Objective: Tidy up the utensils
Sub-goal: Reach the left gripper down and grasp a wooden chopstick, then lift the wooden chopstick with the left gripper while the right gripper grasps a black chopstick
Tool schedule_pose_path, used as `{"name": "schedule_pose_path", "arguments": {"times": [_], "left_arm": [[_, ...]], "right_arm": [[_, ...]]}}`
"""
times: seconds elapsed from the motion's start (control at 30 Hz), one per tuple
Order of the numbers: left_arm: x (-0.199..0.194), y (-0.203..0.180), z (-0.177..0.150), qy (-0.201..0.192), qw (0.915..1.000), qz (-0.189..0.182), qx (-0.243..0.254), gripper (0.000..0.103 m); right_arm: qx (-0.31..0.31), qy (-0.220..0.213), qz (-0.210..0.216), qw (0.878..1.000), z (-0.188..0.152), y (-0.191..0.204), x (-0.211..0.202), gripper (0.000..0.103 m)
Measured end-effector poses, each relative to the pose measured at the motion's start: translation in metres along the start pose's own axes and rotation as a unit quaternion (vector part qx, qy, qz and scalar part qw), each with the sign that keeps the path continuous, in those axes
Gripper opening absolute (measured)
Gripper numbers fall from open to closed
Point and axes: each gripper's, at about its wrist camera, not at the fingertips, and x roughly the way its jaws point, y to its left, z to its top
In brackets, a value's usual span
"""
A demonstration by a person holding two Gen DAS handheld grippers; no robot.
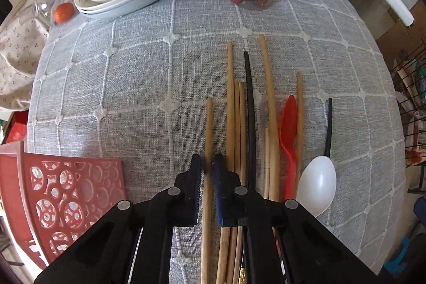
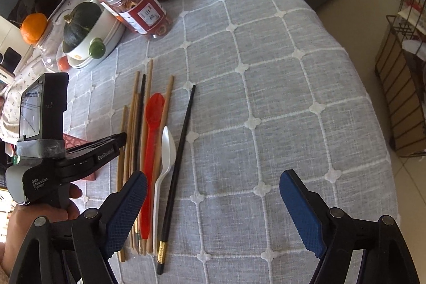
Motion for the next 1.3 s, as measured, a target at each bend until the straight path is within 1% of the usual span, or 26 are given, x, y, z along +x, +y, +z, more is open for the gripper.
{"name": "schedule_pose_path", "arguments": {"times": [0.03, 0.07, 0.13, 0.23, 0.33, 0.4, 0.53, 0.6, 0.67, 0.7, 0.73, 0.77, 0.8, 0.87, 0.93, 1.03, 1.07, 1.13, 1.2, 1.3], "left_arm": [[0.0, -0.002, 0.0, -0.001, 1.0, -0.002, 0.005, 0.006], [0.0, -0.005, 0.002, -0.003, 1.0, -0.003, 0.003, 0.006], [-0.011, -0.006, -0.004, -0.014, 0.9997, -0.02, -0.002, 0.006], [-0.045, -0.008, -0.017, -0.05, 0.9977, -0.045, 0.009, 0.006], [-0.084, -0.004, -0.036, -0.09, 0.9936, -0.065, 0.02, 0.006], [-0.112, 0.0, -0.051, -0.12, 0.9897, -0.073, 0.027, 0.006], [-0.154, 0.027, -0.091, -0.184, 0.9791, -0.081, 0.034, 0.006], [-0.167, 0.045, -0.109, -0.213, 0.9728, -0.088, 0.026, 0.006], [-0.174, 0.065, -0.125, -0.239, 0.966, -0.097, 0.007, 0.006], [-0.175, 0.071, -0.128, -0.24, 0.9653, -0.102, -0.003, 0.006], [-0.176, 0.076, -0.129, -0.239, 0.9639, -0.117, -0.007, 0.006], [-0.179, 0.078, -0.13, -0.244, 0.961, -0.131, -0.007, 0.006], [-0.183, 0.08, -0.132, -0.252, 0.9588, -0.132, -0.004, 0.006], [-0.186, 0.083, -0.135, -0.262, 0.9575, -0.119, 0.005, 0.006], [-0.187, 0.088, -0.133, -0.264, 0.9563, -0.126, 0.006, 0.006], [-0.188, 0.097, -0.134, -0.258, 0.956, -0.139, 0.0, 0.006], [-0.188, 0.099, -0.134, -0.257, 0.9561, -0.141, 0.0, 0.006], [-0.188, 0.101, -0.135, -0.256, 0.9562, -0.142, 0.001, 0.006], [-0.188, 0.102, -0.136, -0.258, 0.9565, -0.137, 0.004, 0.006], [-0.187, 0.104, -0.138, -0.26, 0.9572, -0.126, 0.01, 0.006]], "right_arm": [[-0.001, 0.002, 0.001, 1.0, 0.0, 0.002, 0.002, 0.086], [-0.002, 0.003, 0.001, 1.0, 0.0, 0.003, 0.004, 0.086], [-0.005, 0.003, -0.002, 1.0, 0.0, 0.006, 0.006, 0.086], [-0.01, -0.001, -0.012, 1.0, 0.0, 0.008, 0.009, 0.086], [-0.013, -0.002, -0.018, 1.0, -0.001, 0.011, 0.013, 0.086], [-0.013, 0.0, -0.021, 1.0, -0.001, 0.012, 0.016, 0.086], [-0.012, 0.003, -0.02, 1.0, -0.001, 0.016, 0.023, 0.084], [-0.013, 0.003, -0.018, 1.0, -0.001, 0.02, 0.026, 0.082], [-0.018, 0.002, -0.017, 1.0, 0.0, 0.024, 0.031, 0.08], [-0.021, 0.003, -0.013, 1.0, 0.0, 0.027, 0.034, 0.075], [-0.021, 0.006, -0.007, 1.0, 0.001, 0.028, 0.038, 0.069], [-0.016, 0.011, 0.0, 1.0, 0.002, 0.028, 0.043, 0.066], [-0.01, 0.017, 0.006, 1.0, 0.002, 0.028, 0.049, 0.062], [0.005, 0.028, 0.015, 0.999, 0.005, 0.028, 0.061, 0.056], [0.019, 0.031, 0.018, 0.999, 0.011, 0.029, 0.072, 0.046], [0.038, 0.023, 0.021, 0.999, 0.025, 0.03, 0.082, 0.039], [0.045, 0.016, 0.021, 0.999, 0.03, 0.03, 0.083, 0.038], [0.052, 0.001, 0.008, 0.999, 0.042, 0.029, 0.086, 0.037], [0.043, -0.007, -0.018, 0.999, 0.05, 0.03, 0.093, 0.034], [0.023, -0.001, -0.049, 0.999, 0.052, 0.033, 0.108, 0.03]]}}
